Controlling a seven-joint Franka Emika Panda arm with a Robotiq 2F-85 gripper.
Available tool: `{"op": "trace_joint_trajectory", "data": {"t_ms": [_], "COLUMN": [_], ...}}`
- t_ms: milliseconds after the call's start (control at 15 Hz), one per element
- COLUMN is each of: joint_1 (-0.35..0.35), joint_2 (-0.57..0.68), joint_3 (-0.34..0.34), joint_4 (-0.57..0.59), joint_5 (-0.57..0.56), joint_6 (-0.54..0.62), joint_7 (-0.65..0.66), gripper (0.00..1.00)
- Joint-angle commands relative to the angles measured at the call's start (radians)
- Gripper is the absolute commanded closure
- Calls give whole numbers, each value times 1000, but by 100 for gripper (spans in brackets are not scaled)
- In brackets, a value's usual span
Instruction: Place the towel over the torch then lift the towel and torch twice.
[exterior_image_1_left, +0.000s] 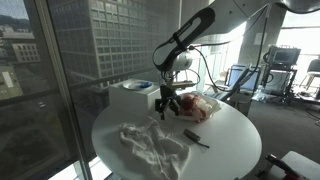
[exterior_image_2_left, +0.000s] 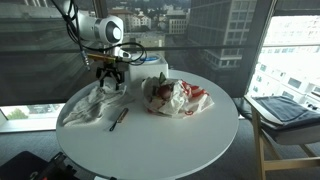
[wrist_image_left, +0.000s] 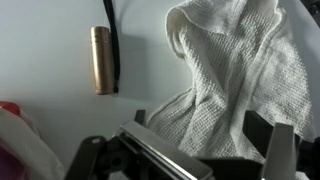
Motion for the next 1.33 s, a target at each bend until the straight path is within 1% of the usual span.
{"op": "trace_joint_trajectory", "data": {"t_ms": [0, 200, 333, 467, 667, 867, 933, 1000, 1267], "joint_1": [7, 15, 34, 56, 72, 83, 86, 88, 98], "joint_2": [1, 20, 31, 56, 99, 115, 121, 127, 120], "joint_3": [-7, -4, -6, -18, -19, -21, -23, -23, -21], "joint_4": [6, -23, -52, -58, -62, -80, -83, -84, -109], "joint_5": [4, 16, 3, -17, -6, -6, -7, -5, -5], "joint_6": [-2, 73, 157, 218, 223, 228, 233, 236, 228], "joint_7": [-4, 18, 38, 72, 98, 117, 123, 127, 143], "gripper": [0, 0, 0, 0, 0, 0, 23, 26, 58]}}
